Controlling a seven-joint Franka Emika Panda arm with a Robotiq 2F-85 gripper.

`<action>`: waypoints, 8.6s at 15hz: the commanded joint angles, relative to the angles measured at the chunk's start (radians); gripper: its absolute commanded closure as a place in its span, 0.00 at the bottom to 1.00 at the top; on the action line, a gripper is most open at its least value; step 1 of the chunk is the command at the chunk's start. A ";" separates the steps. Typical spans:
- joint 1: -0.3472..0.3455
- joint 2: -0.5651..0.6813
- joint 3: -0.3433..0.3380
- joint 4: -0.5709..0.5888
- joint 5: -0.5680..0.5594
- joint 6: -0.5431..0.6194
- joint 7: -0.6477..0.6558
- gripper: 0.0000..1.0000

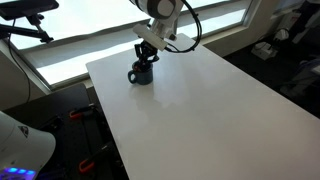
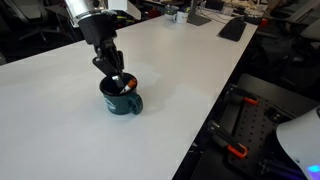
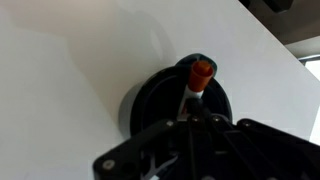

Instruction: Take the marker out of the mug and place it to the right of the mug

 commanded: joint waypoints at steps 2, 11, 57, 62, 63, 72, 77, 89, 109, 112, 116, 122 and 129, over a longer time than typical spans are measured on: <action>-0.004 0.006 0.004 0.011 -0.011 0.004 0.011 1.00; -0.029 -0.087 0.028 -0.021 0.020 0.045 -0.057 1.00; -0.023 -0.004 0.008 0.009 -0.013 0.034 -0.031 0.00; -0.029 -0.031 0.018 -0.002 0.001 0.046 -0.047 0.00; -0.030 -0.039 0.021 -0.004 0.005 0.047 -0.052 0.00; -0.023 -0.049 0.027 0.010 0.001 0.044 -0.040 0.00; -0.023 -0.049 0.027 0.007 0.001 0.044 -0.040 0.00; -0.023 -0.049 0.027 0.007 0.001 0.044 -0.040 0.00; -0.015 -0.054 0.023 -0.047 -0.027 0.237 -0.022 0.00; -0.025 -0.071 0.035 -0.070 -0.011 0.287 -0.035 0.28; -0.030 -0.103 0.041 -0.108 -0.008 0.362 -0.037 0.14; -0.039 -0.183 0.050 -0.191 0.006 0.466 -0.045 0.00; -0.028 -0.233 0.026 -0.254 0.013 0.530 0.040 0.00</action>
